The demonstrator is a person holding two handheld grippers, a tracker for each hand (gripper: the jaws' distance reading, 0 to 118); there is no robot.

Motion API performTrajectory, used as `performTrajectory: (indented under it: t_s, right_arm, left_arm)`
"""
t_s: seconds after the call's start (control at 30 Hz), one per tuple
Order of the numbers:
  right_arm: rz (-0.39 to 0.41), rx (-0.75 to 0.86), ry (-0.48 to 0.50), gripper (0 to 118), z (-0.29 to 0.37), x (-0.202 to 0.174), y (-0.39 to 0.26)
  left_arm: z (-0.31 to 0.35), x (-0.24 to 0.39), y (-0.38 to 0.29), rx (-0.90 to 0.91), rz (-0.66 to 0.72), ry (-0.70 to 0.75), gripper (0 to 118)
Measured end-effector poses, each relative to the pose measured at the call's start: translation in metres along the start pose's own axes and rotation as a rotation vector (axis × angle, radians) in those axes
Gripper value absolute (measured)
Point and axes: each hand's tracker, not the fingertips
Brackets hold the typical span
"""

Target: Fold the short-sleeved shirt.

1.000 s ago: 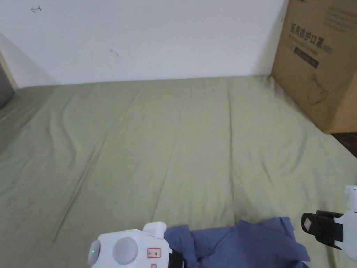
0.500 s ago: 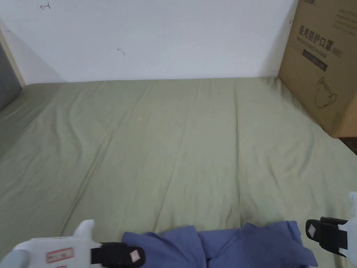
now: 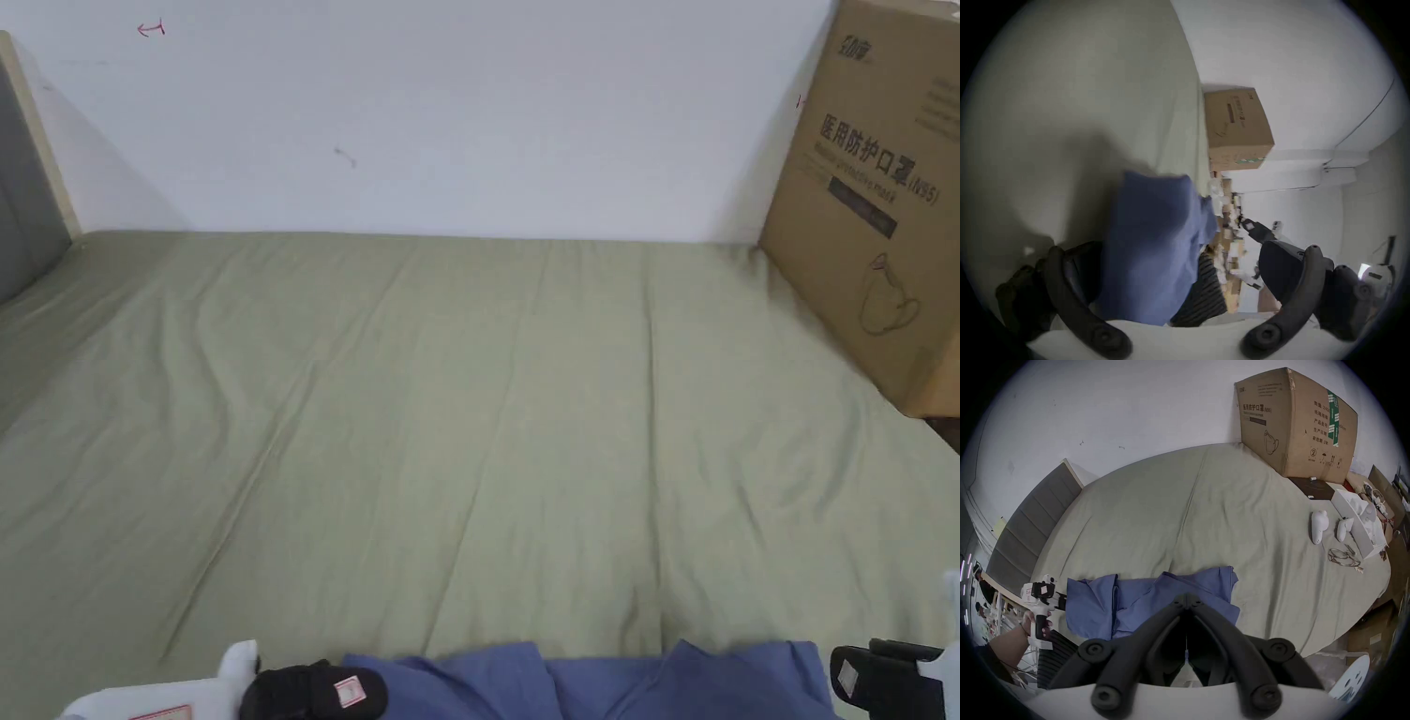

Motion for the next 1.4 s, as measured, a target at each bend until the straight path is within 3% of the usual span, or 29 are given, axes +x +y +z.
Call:
performTrajectory:
  t_s: [0.2,0.23,0.27,0.3,0.33,0.43,0.63,0.7,0.8,0.9,1.13,1.27,1.33,1.37,1.4]
  right_arm:
    - [-0.003,-0.007,-0.016,0,0.000,0.007,0.002]
    - [-0.005,-0.010,-0.019,0,-0.001,0.008,0.002]
    - [-0.007,-0.013,-0.021,0,-0.001,0.009,0.001]
    - [-0.011,-0.016,-0.021,0,-0.002,0.010,0.000]
    - [-0.015,-0.021,-0.019,0,-0.004,0.011,0.000]
    - [-0.022,-0.020,-0.015,0,-0.003,0.009,0.001]
    - [-0.021,0.001,0.011,0,0.001,0.006,0.005]
    - [-0.024,0.010,0.024,0,0.002,0.006,0.006]
    - [-0.026,0.011,0.044,0,0.000,0.007,0.004]
    - [-0.025,0.010,0.060,0,-0.004,0.006,-0.001]
    - [-0.048,0.013,0.094,0,0.004,0.012,-0.009]
    - [-0.061,0.024,0.078,0,0.016,0.027,-0.012]
    - [-0.071,0.031,0.058,0,0.019,0.037,-0.014]
    - [-0.075,0.033,0.050,0,0.019,0.042,-0.014]
    - [-0.080,0.034,0.041,0,0.020,0.046,-0.015]
  left_arm:
    - [-0.027,-0.008,-0.011,-0.004,-0.031,-0.042,118]
    - [-0.023,-0.007,-0.013,-0.001,-0.026,-0.027,111]
    - [-0.017,-0.009,-0.014,0.025,-0.035,0.058,92]
    - [-0.015,-0.011,-0.015,0.035,-0.042,0.179,34]
    - [-0.016,-0.014,-0.019,0.021,-0.069,0.347,10]
    - [-0.020,0.021,-0.013,0.049,-0.054,0.213,10]
    - [0.009,0.020,-0.003,0.071,-0.211,0.407,10]
    - [0.032,0.069,-0.008,0.101,-0.281,0.592,10]
    - [0.043,0.125,-0.021,0.188,-0.452,1.112,10]
    - [0.040,0.155,-0.033,0.255,-0.588,1.221,10]
    - [-0.064,0.162,-0.030,0.050,-0.383,0.772,10]
    - [-0.150,0.145,-0.025,-0.112,-0.380,0.732,11]
    - [-0.182,0.141,-0.031,-0.161,-0.344,0.696,33]
    - [-0.191,0.136,-0.030,-0.179,-0.310,0.663,58]
    - [-0.201,0.131,-0.029,-0.193,-0.284,0.608,99]
